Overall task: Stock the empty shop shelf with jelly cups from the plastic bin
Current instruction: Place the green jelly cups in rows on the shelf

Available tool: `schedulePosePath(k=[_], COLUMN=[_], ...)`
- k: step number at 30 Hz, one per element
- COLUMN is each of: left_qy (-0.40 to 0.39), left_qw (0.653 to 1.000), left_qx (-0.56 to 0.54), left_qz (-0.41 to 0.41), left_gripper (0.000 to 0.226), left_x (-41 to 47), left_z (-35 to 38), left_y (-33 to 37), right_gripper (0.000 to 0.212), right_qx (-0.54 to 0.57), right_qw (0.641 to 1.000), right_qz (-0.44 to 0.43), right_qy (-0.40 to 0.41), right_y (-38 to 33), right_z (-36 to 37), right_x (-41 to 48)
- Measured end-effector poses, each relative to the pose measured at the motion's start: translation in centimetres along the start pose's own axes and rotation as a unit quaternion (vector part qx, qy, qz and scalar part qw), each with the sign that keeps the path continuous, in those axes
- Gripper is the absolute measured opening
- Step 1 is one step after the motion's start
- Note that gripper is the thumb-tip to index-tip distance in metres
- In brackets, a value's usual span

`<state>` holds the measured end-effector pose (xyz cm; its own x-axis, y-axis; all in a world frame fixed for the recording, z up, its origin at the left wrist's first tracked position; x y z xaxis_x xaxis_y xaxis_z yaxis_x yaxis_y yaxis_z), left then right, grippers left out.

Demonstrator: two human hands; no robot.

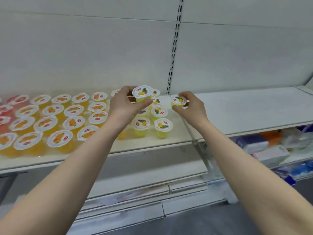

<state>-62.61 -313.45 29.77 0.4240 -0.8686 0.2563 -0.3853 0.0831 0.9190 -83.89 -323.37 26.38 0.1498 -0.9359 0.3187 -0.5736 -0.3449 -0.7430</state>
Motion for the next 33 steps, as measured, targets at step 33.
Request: schedulePosePath(k=[33], left_qy=[0.003], left_qw=[0.878], left_qx=[0.468], left_qz=[0.094], left_gripper=[0.062], left_x=[5.0], left_z=[12.2], left_y=[2.5], right_gripper=[0.051], right_qx=[-0.086], right_qw=[0.961], right_qz=[-0.224], right_qy=[-0.139], right_y=[5.0], right_z=[0.3], right_x=[11.7])
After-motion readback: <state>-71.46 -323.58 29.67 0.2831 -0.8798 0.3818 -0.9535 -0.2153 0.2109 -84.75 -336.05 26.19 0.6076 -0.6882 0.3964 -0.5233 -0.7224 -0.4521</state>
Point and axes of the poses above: each hand's wrist, its own x-axis towards the middle knuckle, its own z-axis out of the palm, y = z × x, the point moved 3 cm from there along x, towards the middle knuckle, and after that the axes turned 2 degrees about y, right-handed, at the moved point
